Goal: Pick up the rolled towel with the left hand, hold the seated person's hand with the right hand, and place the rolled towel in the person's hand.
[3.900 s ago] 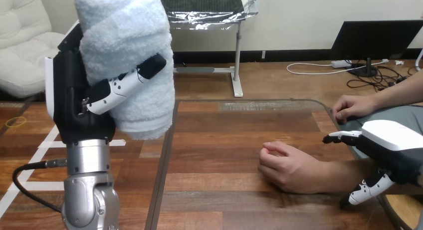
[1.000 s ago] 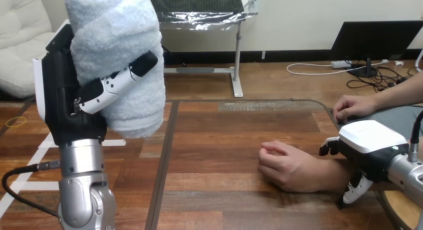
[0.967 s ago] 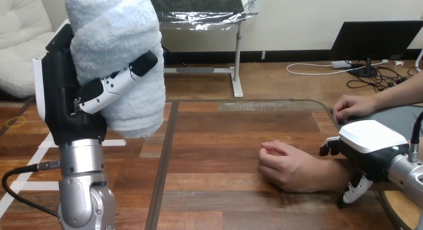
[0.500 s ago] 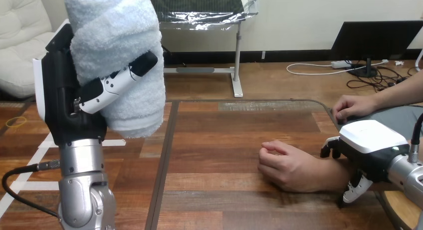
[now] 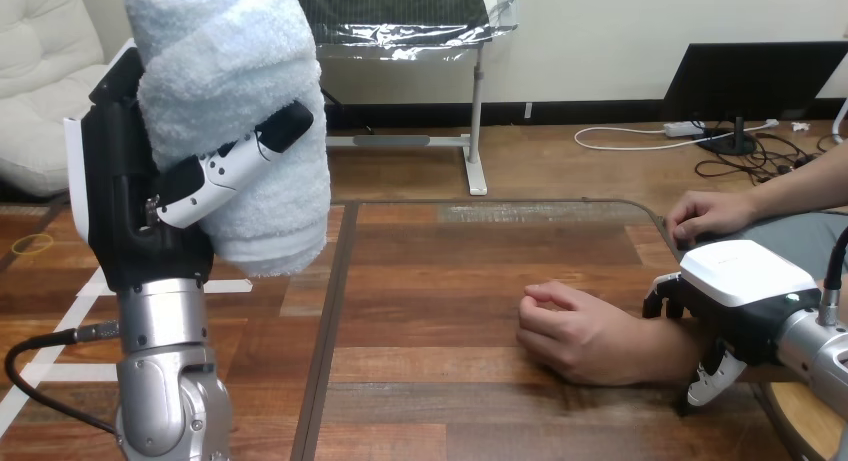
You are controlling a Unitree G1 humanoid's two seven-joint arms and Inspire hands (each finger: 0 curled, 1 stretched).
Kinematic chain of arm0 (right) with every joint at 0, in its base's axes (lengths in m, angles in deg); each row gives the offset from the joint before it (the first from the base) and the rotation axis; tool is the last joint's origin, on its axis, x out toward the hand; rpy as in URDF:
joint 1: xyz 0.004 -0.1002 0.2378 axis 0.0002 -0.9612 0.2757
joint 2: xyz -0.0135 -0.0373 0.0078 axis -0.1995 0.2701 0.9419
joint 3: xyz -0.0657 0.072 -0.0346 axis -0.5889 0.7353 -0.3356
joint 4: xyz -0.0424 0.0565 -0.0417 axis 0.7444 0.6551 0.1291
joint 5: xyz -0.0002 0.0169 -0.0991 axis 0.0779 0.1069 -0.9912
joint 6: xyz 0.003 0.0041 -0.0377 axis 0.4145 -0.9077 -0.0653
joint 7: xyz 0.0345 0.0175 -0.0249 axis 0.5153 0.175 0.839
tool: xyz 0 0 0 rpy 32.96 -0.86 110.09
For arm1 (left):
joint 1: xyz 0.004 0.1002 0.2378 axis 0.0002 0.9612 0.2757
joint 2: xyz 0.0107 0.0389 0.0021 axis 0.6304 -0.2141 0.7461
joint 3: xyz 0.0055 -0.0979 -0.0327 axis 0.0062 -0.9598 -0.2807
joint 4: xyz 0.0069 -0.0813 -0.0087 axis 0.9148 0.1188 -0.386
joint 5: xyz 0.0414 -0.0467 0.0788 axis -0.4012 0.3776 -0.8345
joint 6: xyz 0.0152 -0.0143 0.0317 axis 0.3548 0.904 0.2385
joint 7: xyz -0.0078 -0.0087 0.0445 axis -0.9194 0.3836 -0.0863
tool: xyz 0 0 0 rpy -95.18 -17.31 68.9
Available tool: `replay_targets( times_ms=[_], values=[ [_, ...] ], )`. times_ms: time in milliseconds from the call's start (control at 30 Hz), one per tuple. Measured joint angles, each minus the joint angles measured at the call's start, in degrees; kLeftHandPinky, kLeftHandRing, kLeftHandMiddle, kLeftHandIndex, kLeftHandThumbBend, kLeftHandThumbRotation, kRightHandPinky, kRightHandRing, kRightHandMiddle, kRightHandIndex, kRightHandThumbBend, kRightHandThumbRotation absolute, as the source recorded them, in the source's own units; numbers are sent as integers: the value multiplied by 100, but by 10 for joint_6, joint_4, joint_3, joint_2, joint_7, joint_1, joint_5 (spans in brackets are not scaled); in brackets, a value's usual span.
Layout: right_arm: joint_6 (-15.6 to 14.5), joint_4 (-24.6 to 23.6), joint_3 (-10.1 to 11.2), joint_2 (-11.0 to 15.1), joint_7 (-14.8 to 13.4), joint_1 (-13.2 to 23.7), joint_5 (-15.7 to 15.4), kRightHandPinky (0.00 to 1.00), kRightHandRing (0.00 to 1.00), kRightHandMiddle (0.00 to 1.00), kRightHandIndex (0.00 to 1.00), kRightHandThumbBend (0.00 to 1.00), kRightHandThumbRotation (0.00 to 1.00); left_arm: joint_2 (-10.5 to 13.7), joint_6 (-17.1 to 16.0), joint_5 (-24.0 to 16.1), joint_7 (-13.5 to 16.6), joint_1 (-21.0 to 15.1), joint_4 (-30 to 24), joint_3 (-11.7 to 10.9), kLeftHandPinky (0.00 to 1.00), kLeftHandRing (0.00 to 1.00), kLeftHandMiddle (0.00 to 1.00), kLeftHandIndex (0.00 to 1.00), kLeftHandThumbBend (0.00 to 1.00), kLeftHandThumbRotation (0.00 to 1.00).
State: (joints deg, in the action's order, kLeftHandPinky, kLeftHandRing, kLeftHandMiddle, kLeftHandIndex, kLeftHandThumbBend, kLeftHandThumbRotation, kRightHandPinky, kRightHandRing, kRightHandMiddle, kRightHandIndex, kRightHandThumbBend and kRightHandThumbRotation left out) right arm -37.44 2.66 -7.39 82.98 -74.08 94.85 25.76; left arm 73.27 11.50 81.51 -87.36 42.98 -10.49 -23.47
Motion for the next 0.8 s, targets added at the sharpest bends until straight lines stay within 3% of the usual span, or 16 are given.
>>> replay_targets(
  times_ms=[800],
  values=[
    [-1,-1,0,-1,5,0,2,54,68,71,73,99,17,0,0,3,-1,0,0,-2,22,28,34,39,55,0]
  ],
)
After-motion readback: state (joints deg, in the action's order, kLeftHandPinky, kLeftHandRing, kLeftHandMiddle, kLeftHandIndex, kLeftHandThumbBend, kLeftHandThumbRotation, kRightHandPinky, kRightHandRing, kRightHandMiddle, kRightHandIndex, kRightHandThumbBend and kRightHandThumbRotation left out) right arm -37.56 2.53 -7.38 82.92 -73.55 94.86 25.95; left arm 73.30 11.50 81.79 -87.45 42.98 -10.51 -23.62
